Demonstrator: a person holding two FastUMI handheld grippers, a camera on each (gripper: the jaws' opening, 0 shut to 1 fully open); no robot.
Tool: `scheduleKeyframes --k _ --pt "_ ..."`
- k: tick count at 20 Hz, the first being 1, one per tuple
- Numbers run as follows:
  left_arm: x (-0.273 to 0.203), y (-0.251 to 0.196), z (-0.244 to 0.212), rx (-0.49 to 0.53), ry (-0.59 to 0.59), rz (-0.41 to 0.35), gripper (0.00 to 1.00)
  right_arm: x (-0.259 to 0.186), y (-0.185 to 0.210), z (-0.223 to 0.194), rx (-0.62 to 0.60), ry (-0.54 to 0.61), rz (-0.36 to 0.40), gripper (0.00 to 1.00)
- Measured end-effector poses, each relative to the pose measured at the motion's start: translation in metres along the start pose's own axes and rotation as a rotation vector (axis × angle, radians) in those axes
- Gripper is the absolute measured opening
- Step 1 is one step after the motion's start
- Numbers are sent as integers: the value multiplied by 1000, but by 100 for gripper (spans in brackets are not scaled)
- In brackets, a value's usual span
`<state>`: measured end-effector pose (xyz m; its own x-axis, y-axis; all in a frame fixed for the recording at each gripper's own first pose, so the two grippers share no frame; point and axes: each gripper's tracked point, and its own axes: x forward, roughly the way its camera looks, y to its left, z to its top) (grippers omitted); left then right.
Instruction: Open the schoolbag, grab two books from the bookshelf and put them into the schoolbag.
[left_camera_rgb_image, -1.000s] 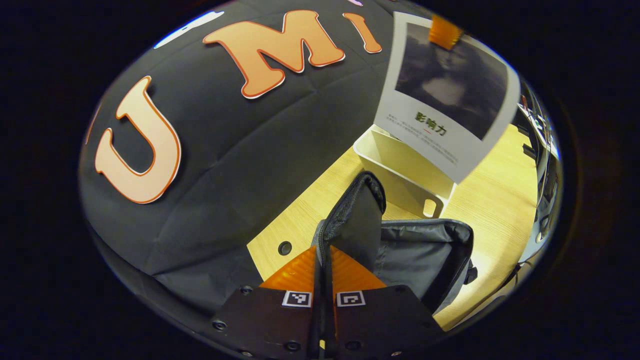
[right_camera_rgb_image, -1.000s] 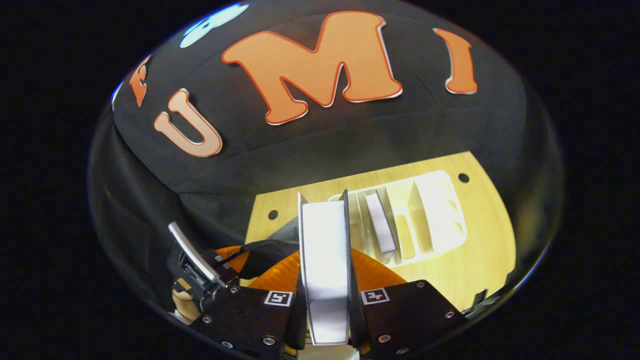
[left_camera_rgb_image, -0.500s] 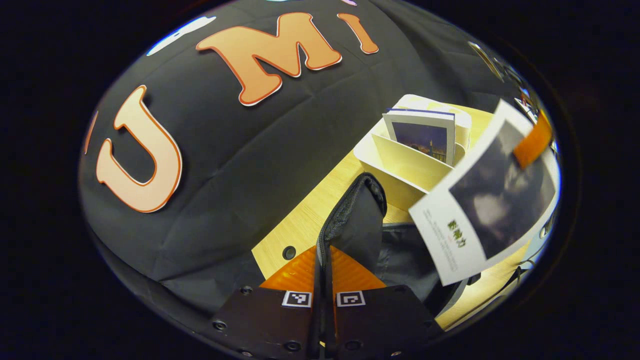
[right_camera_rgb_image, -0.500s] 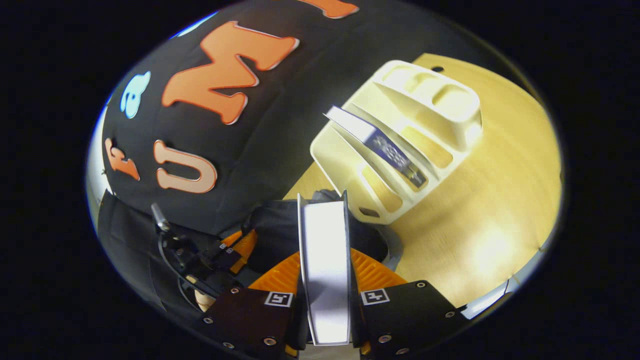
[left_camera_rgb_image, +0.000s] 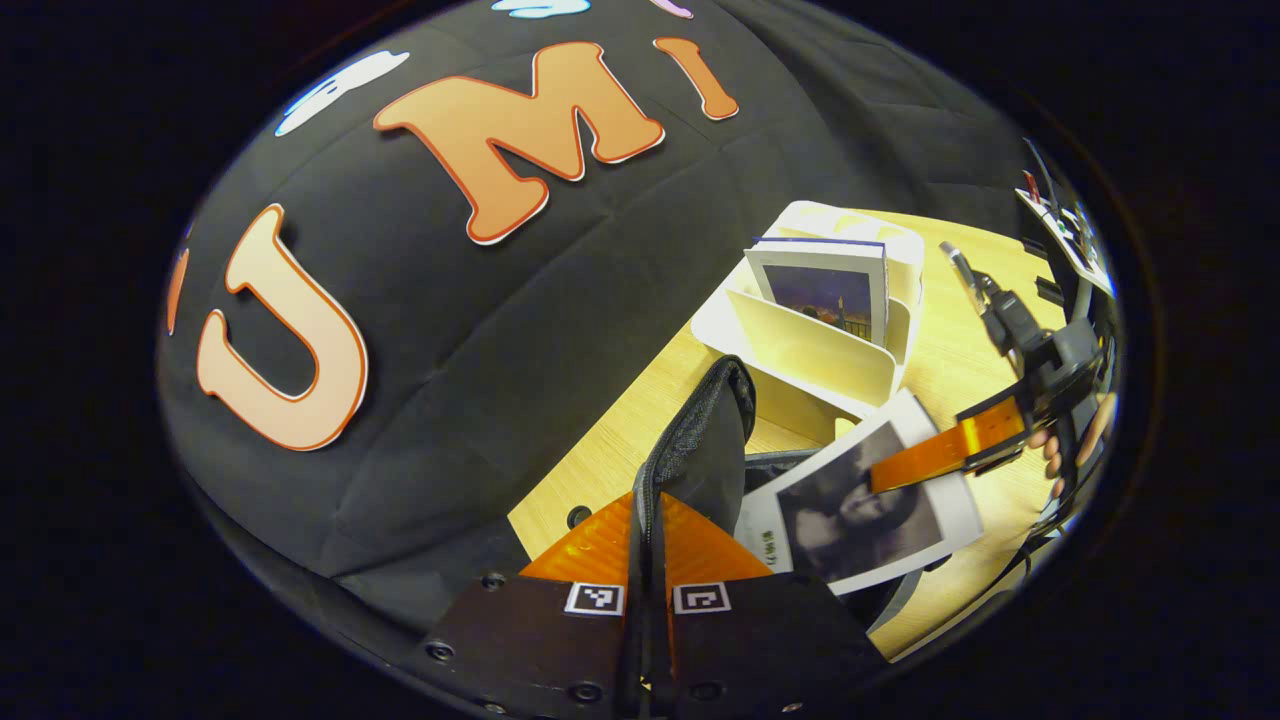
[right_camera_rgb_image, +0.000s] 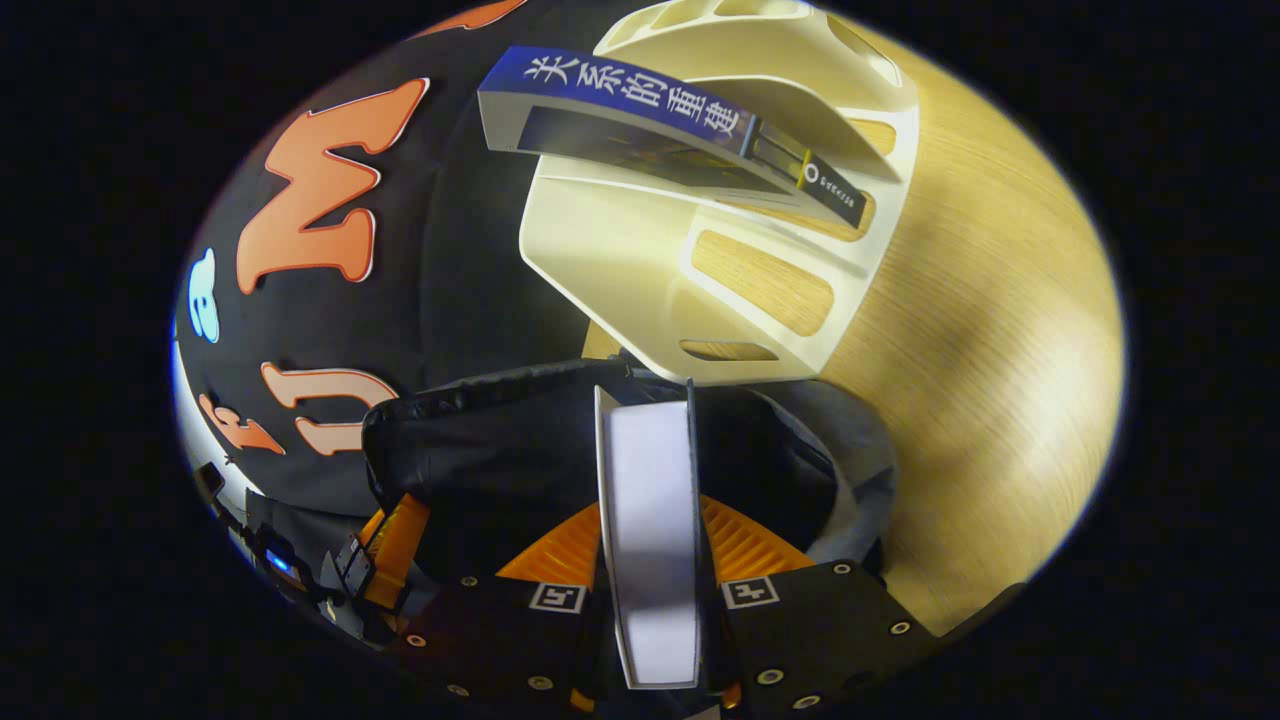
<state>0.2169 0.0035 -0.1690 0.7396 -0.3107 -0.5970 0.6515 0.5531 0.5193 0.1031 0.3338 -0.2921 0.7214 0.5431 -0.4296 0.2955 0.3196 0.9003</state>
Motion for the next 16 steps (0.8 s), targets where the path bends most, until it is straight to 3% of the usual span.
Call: scheduleKeyframes --k 4,5,6,7,8,9,10,11,12,13,14,15,16 --pt "-6 -6 8 16 -8 -5 4 35 14 -9 11 -43 13 35" --pt "-7 -7 11 19 -10 -9 4 45 16 -13 12 -46 3 24" --pt "-8 -9 12 22 -11 -12 4 55 18 -15 17 -53 -7 35" --pt "-9 -9 13 25 -11 -11 4 65 21 -19 22 -57 -13 36" --pt "-10 -9 13 26 -11 -7 4 73 22 -22 24 -57 -23 25" --pt "-11 -9 14 31 -8 -2 4 80 23 -25 31 -60 -26 36" --pt "-11 -6 10 40 -8 5 4 87 25 -23 45 -73 -33 37" --pt "-12 -3 6 53 -5 12 4 93 22 -24 41 -81 -70 28" --pt "-11 1 3 62 3 22 4 96 14 -25 22 -80 -114 38" --pt "-12 3 -1 65 11 28 4 100 4 -24 2 -80 -155 61" --pt "-9 3 -5 64 20 27 4 97 -1 -26 -1 -73 -175 68" --pt "-7 1 -8 49 25 20 4 96 -4 -30 2 -54 -191 68" --pt "-5 -1 -10 27 27 5 4 95 -6 -33 2 -37 -200 75"
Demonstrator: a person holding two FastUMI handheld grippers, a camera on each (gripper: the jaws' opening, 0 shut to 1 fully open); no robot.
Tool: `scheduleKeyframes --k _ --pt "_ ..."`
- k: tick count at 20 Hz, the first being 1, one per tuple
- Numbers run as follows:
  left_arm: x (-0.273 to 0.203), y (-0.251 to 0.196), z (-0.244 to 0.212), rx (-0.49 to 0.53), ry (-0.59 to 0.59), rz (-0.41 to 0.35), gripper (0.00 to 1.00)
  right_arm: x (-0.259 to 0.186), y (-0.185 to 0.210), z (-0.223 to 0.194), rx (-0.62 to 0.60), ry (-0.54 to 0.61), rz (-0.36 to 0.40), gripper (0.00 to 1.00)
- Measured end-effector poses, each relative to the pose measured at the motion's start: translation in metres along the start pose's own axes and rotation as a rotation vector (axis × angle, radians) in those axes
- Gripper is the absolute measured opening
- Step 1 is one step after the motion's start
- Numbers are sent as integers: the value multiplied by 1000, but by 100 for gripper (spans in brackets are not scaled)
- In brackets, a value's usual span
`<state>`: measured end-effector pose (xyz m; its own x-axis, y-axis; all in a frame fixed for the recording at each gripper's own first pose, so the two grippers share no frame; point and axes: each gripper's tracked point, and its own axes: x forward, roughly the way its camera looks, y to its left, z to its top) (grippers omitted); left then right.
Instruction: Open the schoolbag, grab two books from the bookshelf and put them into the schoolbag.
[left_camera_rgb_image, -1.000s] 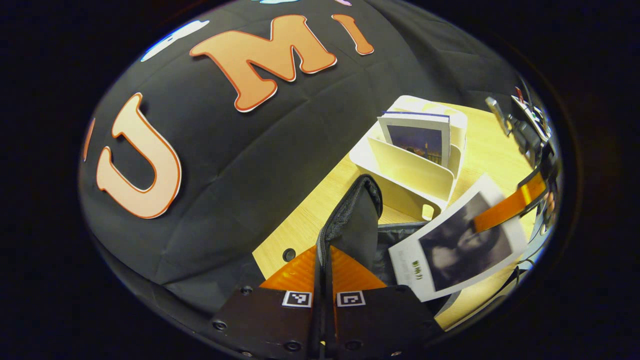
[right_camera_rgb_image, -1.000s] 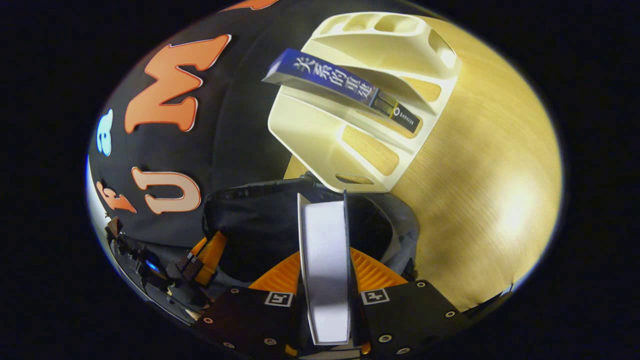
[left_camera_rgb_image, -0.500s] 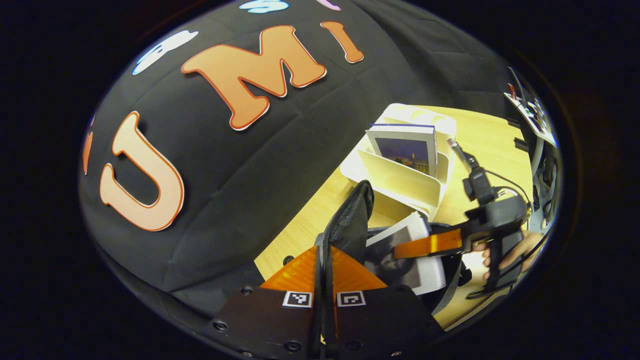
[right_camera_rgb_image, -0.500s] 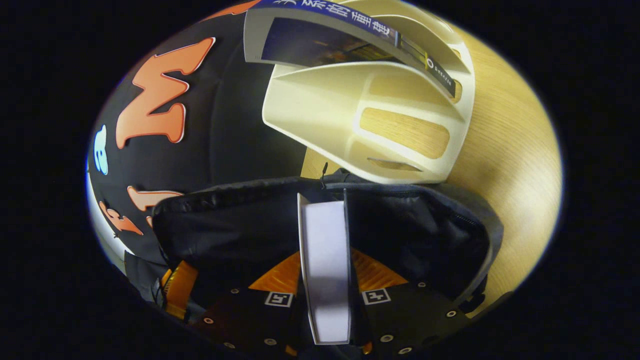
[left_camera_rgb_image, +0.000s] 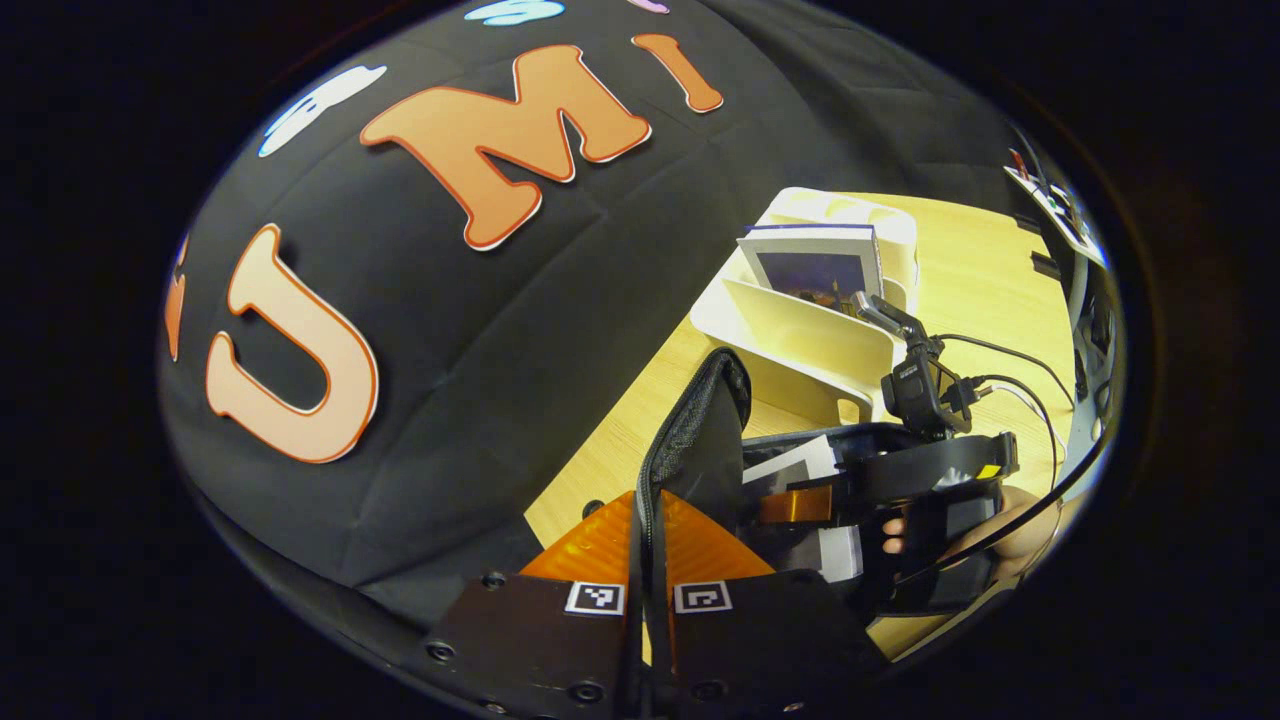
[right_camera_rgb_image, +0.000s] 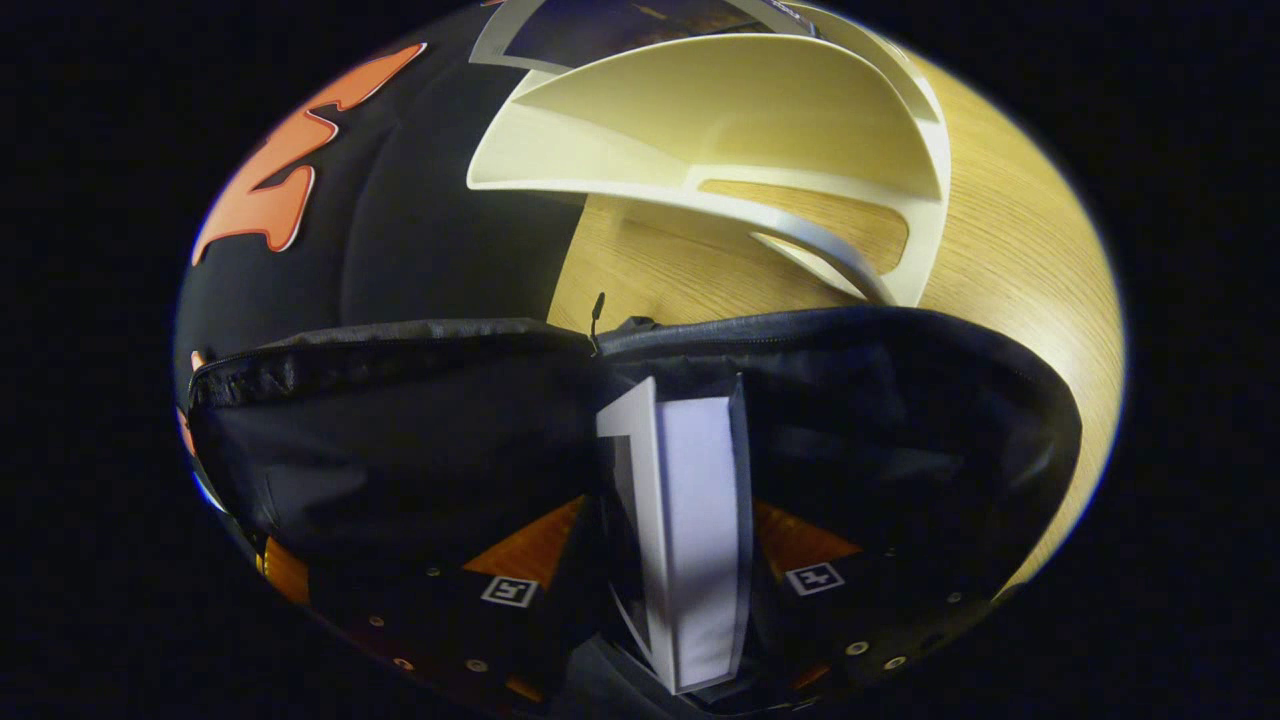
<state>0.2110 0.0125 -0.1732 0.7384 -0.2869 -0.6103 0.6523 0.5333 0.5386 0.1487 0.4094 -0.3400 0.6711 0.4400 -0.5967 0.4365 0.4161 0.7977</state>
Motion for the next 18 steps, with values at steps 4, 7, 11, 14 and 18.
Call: scheduleKeyframes --k 4,7,11,14,18 --pt "2 -3 0 -53 -10 -31 4 -19 -10 2 -43 8 -33 97" --pt "3 -2 -4 -64 -5 -35 4 -42 -22 7 -63 10 -47 98" --pt "4 -9 -9 -86 -4 -55 4 -83 -36 26 -96 19 -35 98" --pt "4 -12 -10 -87 -12 -55 4 -122 -56 51 -142 -4 -51 98" --pt "5 -17 -13 -79 -15 -74 4 -175 -81 88 -249 -56 -114 98"
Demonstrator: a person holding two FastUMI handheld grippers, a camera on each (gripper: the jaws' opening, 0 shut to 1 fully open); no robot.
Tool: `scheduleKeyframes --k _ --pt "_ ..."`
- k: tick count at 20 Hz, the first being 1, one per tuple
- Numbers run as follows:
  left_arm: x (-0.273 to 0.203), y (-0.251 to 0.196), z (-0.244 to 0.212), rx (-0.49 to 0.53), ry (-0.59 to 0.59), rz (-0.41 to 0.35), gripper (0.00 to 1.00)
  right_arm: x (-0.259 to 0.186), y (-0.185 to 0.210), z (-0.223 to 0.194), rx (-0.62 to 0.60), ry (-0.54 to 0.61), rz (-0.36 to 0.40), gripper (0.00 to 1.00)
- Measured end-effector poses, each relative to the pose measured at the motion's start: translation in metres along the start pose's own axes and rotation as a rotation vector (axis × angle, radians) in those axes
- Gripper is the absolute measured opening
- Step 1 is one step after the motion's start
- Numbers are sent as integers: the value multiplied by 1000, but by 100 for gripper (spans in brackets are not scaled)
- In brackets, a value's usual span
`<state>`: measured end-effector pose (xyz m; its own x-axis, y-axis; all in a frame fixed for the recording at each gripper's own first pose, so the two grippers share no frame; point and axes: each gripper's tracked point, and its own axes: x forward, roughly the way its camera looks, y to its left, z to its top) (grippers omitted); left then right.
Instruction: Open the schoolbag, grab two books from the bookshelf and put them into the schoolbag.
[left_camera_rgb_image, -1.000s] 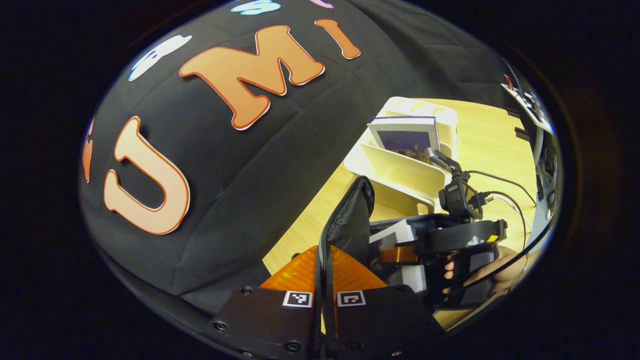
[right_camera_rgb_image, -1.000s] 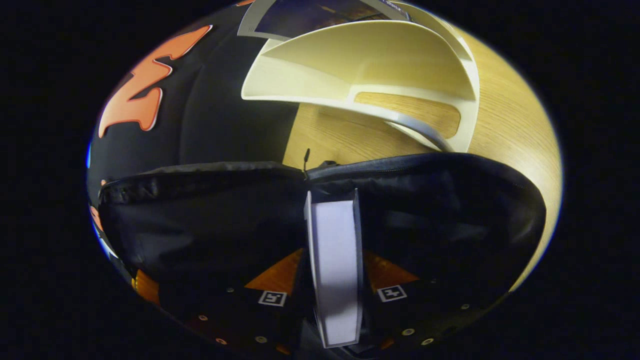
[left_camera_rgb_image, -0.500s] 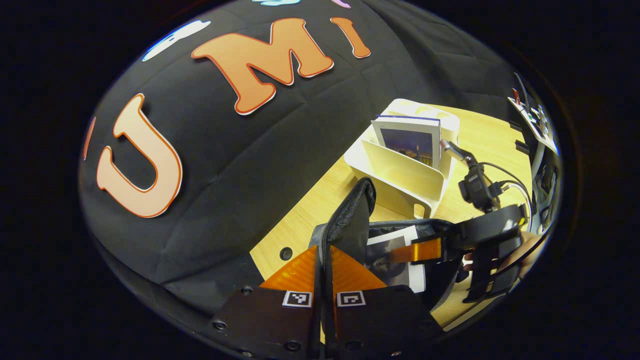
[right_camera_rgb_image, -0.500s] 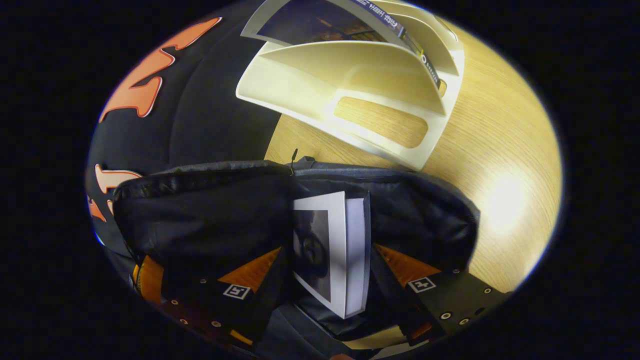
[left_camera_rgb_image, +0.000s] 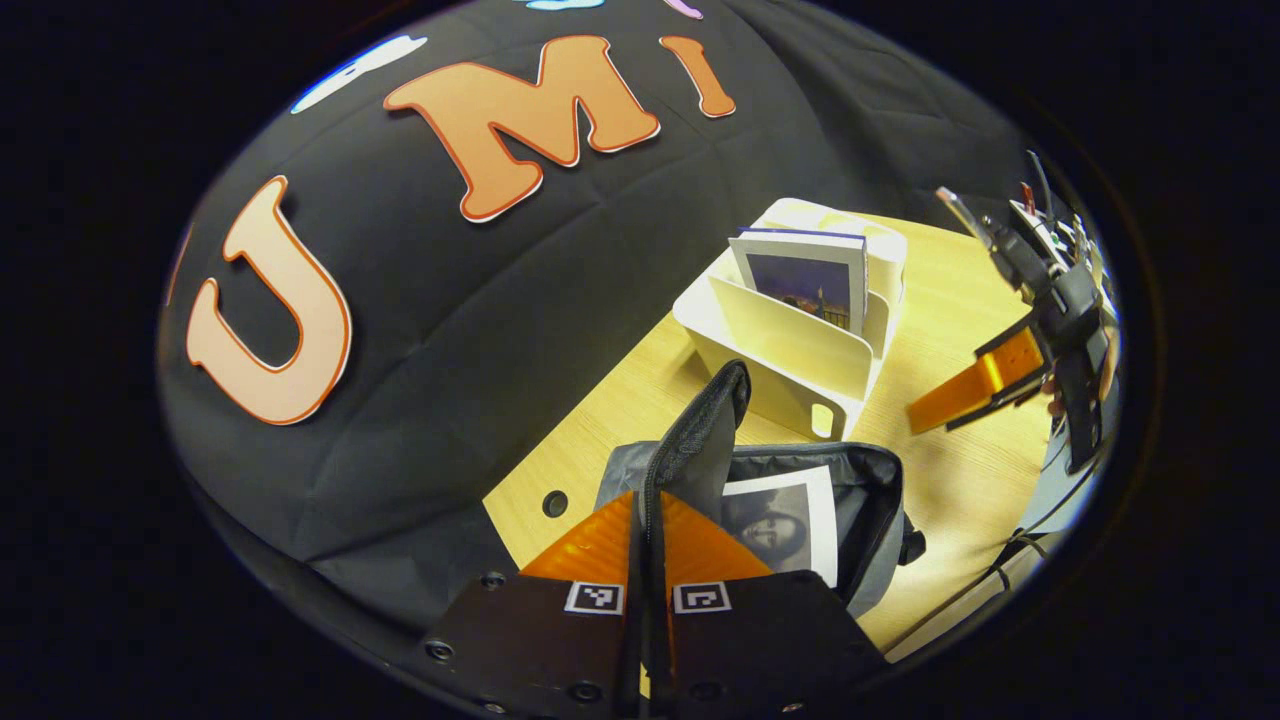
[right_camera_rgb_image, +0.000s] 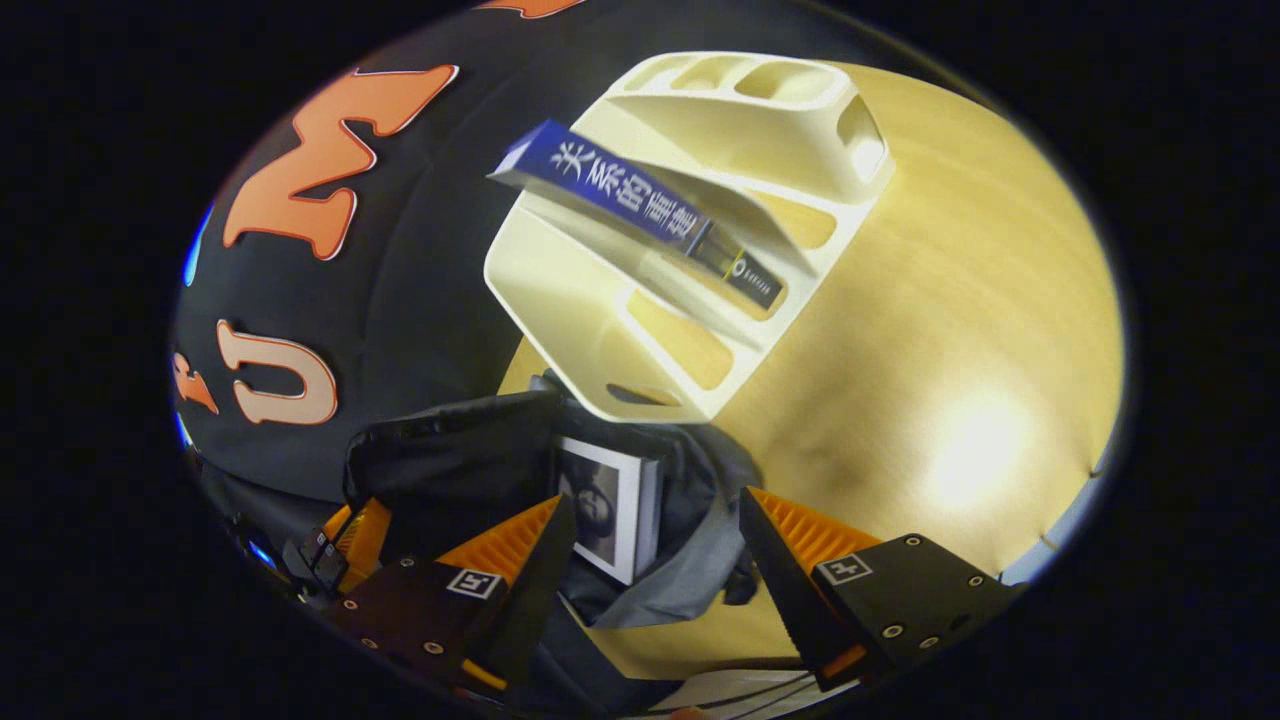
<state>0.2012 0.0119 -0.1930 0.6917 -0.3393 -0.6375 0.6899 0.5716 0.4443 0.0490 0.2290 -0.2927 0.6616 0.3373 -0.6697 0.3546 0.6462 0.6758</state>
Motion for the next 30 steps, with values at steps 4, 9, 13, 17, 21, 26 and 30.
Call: scheduleKeyframes --k 4,9,13,17,21,26,30 --pt "0 -2 -1 -6 -3 -8 4 -37 -24 35 -175 -60 -98 98" --pt "3 -4 -6 -6 -2 -15 4 -67 -25 92 -444 -112 -247 98" --pt "3 -4 -8 -1 -2 -29 2 -71 11 129 -561 -90 -275 99" --pt "4 -1 -11 2 0 -31 4 -53 53 161 -633 -46 -264 98" --pt "5 0 -17 -21 14 -36 4 -18 94 191 -685 -29 -241 98" --pt "10 2 -18 -38 32 -32 4 42 88 206 -743 63 -343 98" --pt "12 3 -19 -39 42 -33 0 77 61 200 -765 156 -419 99"
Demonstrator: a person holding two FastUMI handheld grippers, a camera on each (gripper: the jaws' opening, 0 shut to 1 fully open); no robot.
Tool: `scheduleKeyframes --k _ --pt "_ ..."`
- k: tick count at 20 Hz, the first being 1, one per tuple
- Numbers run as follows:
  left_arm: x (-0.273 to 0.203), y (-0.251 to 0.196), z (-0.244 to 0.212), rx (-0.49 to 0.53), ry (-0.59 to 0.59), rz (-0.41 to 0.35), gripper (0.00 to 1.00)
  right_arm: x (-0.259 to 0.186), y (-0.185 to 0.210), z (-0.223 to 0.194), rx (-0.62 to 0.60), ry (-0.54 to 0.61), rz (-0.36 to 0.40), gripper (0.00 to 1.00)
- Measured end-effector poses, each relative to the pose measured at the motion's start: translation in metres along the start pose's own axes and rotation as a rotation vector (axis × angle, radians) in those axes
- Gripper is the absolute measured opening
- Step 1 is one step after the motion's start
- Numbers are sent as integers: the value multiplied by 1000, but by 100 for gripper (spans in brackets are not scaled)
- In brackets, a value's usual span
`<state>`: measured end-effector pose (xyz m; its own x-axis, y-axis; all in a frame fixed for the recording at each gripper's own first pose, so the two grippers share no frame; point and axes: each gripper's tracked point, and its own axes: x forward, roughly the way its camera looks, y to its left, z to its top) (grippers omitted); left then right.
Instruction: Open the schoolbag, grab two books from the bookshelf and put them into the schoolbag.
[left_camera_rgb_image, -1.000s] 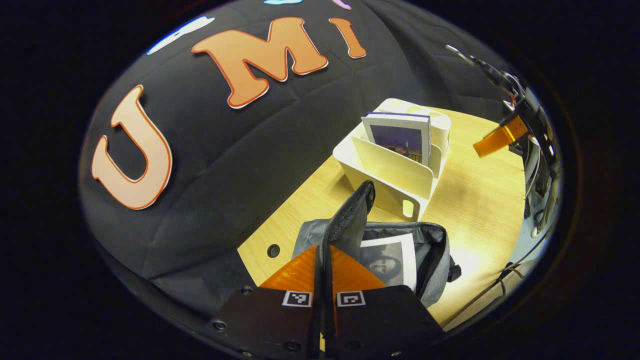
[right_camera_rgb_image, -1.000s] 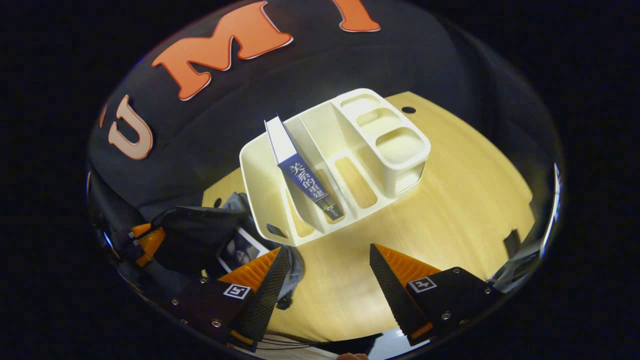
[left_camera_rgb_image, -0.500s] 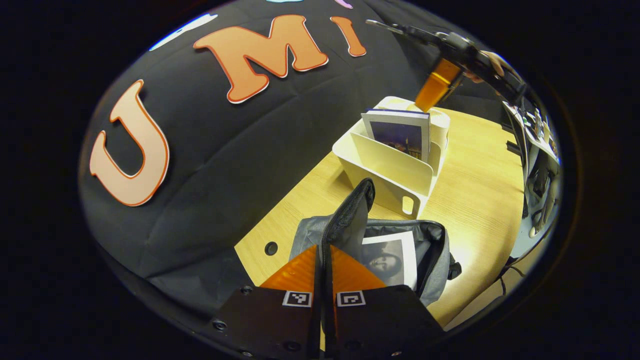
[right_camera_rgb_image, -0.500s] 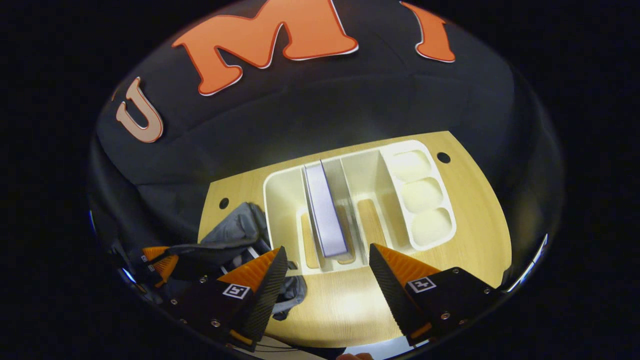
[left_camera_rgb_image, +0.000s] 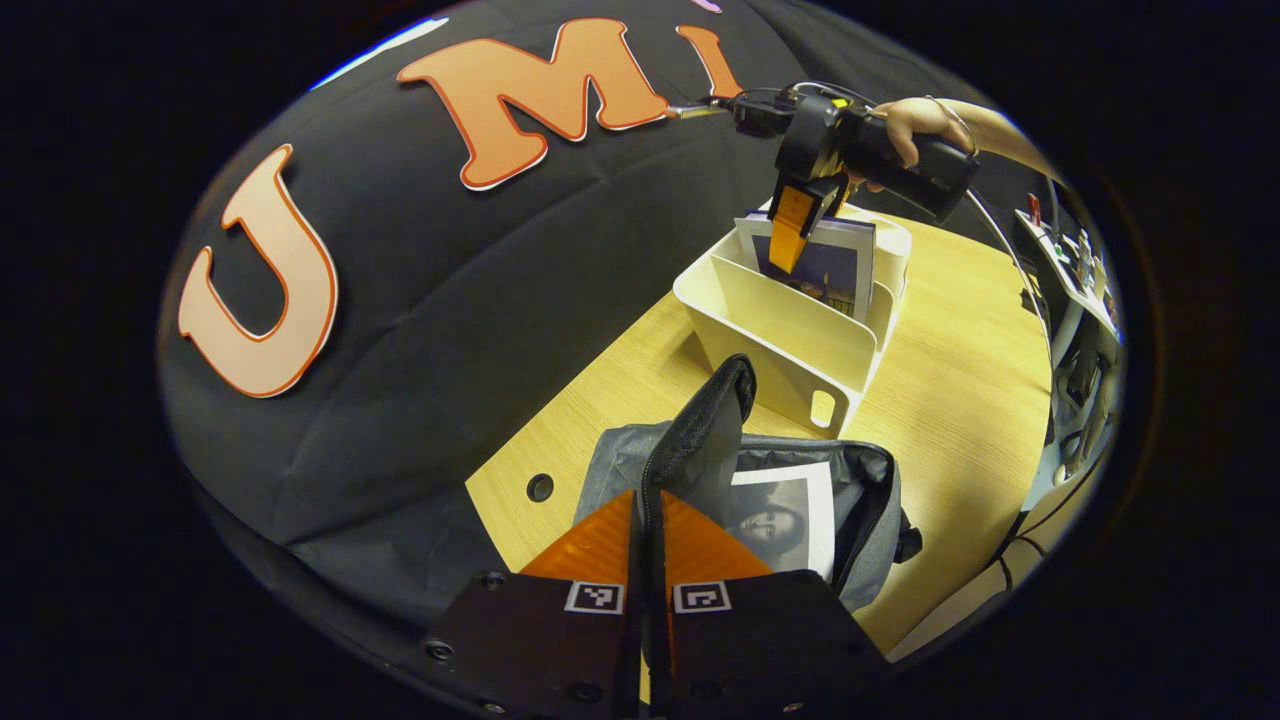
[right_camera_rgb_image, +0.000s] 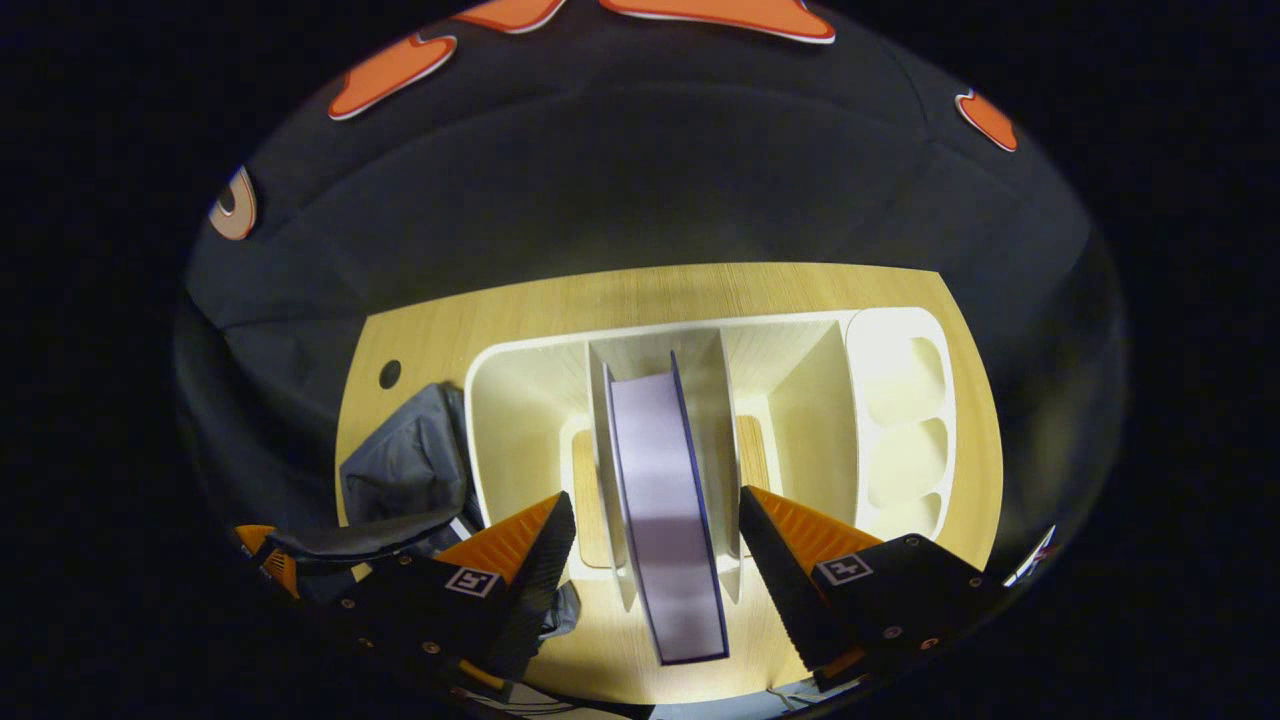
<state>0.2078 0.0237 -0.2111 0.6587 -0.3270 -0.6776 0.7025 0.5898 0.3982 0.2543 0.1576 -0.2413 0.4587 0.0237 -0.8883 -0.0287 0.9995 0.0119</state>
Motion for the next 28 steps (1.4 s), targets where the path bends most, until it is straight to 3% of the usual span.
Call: scheduleKeyframes --k 2,3,4,5,6,7,10,15,19,21,22,25,28 --pt "1 1 -1 0 6 0 4 10 -10 -1 -14 21 -34 95" --pt "1 2 -3 -1 10 1 0 12 -13 1 -19 20 -33 86" --pt "3 2 -3 -2 15 -2 4 21 -13 2 3 17 -29 59" --pt "3 2 -4 -1 18 -3 0 25 -12 2 22 28 -26 31" --pt "3 3 -4 3 20 -1 0 11 -13 2 27 28 -24 40" --pt "4 4 -2 9 20 0 4 12 -12 3 29 19 -21 39" --pt "5 3 -1 10 23 -3 4 -10 -3 11 55 -23 28 39" --pt "6 3 -3 5 23 -12 4 -78 4 28 4 -135 35 39" --pt "4 3 -5 0 18 -17 4 -151 5 33 18 -228 92 39" --pt "2 4 -6 2 23 -14 0 -178 11 23 44 -248 129 38" --pt "2 5 -6 1 25 -14 4 -190 13 16 49 -257 147 39" --pt "1 3 -5 2 22 -18 4 -217 20 -14 72 -281 195 39" --pt "1 5 -7 5 21 -15 4 -227 43 -60 130 -255 321 39"
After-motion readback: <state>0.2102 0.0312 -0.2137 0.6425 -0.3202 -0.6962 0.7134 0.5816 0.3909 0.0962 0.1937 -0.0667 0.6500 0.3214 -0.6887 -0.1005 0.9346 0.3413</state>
